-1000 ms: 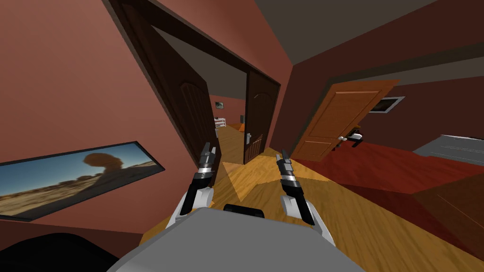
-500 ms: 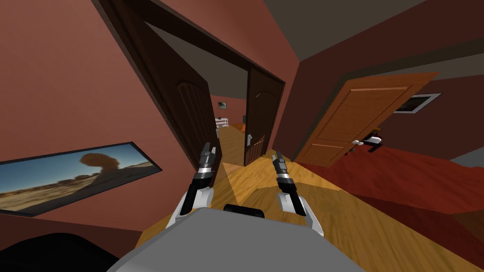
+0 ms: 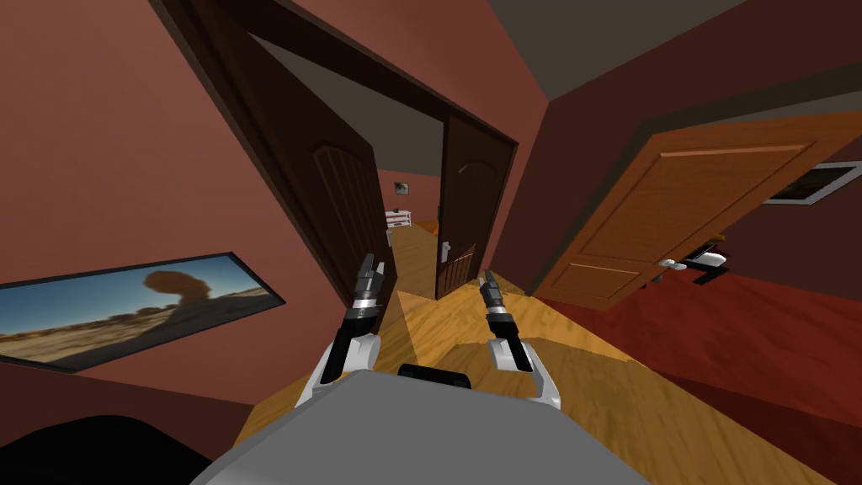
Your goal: Push the door open
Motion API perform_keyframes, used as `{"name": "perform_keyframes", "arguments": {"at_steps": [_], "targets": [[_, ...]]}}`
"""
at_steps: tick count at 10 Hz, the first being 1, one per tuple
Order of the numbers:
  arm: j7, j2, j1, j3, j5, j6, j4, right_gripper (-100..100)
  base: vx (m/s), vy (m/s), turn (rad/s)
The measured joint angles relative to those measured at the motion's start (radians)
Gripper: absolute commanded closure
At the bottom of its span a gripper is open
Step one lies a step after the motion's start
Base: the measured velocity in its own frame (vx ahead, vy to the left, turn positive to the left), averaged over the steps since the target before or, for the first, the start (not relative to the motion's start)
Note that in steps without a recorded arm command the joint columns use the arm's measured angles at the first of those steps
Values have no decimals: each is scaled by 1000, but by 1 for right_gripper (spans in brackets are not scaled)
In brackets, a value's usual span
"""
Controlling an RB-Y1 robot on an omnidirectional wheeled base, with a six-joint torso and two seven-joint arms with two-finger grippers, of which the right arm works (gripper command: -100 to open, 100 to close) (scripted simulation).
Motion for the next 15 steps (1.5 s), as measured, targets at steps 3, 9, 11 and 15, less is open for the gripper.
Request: {"name": "perform_keyframes", "arguments": {"at_steps": [3,9,11,15], "targets": [[-5,-2,-29,12,-1,7,54,-100,86,-86,87],[-10,5,-112,37,0,21,191,-100,91,-102,111],[-13,7,-140,43,-1,24,238,-100,69,-87,82],[-20,15,-188,63,-2,37,321,-100,90,-105,109]]}}
